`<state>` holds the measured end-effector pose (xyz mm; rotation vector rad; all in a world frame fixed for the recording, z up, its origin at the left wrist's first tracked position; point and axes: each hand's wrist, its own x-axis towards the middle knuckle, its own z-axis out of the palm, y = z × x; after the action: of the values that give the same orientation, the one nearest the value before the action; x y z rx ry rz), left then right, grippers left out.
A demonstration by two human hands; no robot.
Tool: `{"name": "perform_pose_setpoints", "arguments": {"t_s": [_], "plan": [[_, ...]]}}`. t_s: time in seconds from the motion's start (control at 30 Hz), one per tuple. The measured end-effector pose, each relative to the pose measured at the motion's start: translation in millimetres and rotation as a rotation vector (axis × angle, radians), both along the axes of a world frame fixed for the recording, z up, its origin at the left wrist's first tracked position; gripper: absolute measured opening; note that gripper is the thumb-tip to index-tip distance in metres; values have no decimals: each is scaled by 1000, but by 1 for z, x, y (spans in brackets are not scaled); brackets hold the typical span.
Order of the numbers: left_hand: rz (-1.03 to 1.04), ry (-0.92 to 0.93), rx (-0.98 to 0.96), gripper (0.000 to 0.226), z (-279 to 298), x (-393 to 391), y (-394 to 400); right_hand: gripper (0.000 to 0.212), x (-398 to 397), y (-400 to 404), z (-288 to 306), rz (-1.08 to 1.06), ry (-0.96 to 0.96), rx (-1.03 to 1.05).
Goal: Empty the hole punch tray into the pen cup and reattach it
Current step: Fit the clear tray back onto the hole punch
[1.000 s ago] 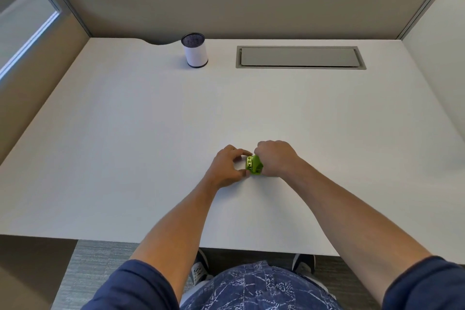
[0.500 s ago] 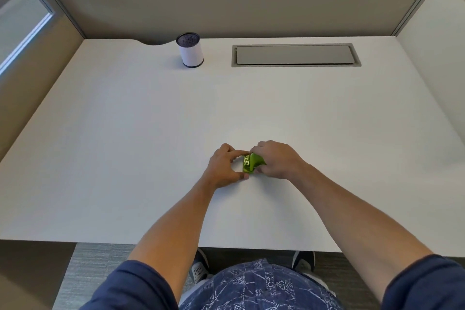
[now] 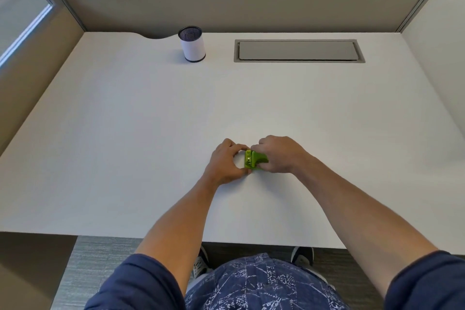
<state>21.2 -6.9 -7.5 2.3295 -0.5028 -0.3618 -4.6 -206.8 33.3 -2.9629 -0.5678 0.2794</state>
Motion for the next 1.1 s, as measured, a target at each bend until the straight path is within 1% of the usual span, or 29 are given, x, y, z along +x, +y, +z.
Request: {"name": "perform_pose_setpoints", "arguments": {"t_s": [0.17, 0.3, 0.5, 0.67, 0.73, 0.77, 0.87, 0.9, 0.93, 1.03, 1.1], "plan": [[-21, -10, 20, 62, 1, 1, 0, 42, 5, -2, 5, 22, 80, -52], [-35, -12, 20, 56, -1, 0, 2, 38, 9, -6, 9, 32, 146, -106], [-29, 0, 14, 57, -3, 1, 3, 39, 11, 3, 6, 79, 90, -164], [25, 32, -32, 59, -5, 1, 4, 34, 6, 12, -1, 9, 82, -85], [47, 30, -45, 58, -5, 0, 2, 32, 7, 9, -5, -6, 81, -41], [47, 23, -44, 59, -5, -1, 0, 35, 6, 7, -7, -34, 90, 9], [32, -14, 4, 54, -5, -2, -4, 61, 1, -6, -12, -171, 186, 246], [33, -19, 15, 52, -5, -3, -5, 66, -1, -11, -11, -193, 219, 317], [35, -19, 21, 50, -5, -3, -5, 65, -4, -18, -11, -212, 242, 388], [32, -20, 32, 48, -5, -2, -4, 53, -13, -38, -12, -324, 251, 567], [28, -24, 33, 48, -4, -1, -5, 45, -18, -48, -14, -416, 243, 621]]}}
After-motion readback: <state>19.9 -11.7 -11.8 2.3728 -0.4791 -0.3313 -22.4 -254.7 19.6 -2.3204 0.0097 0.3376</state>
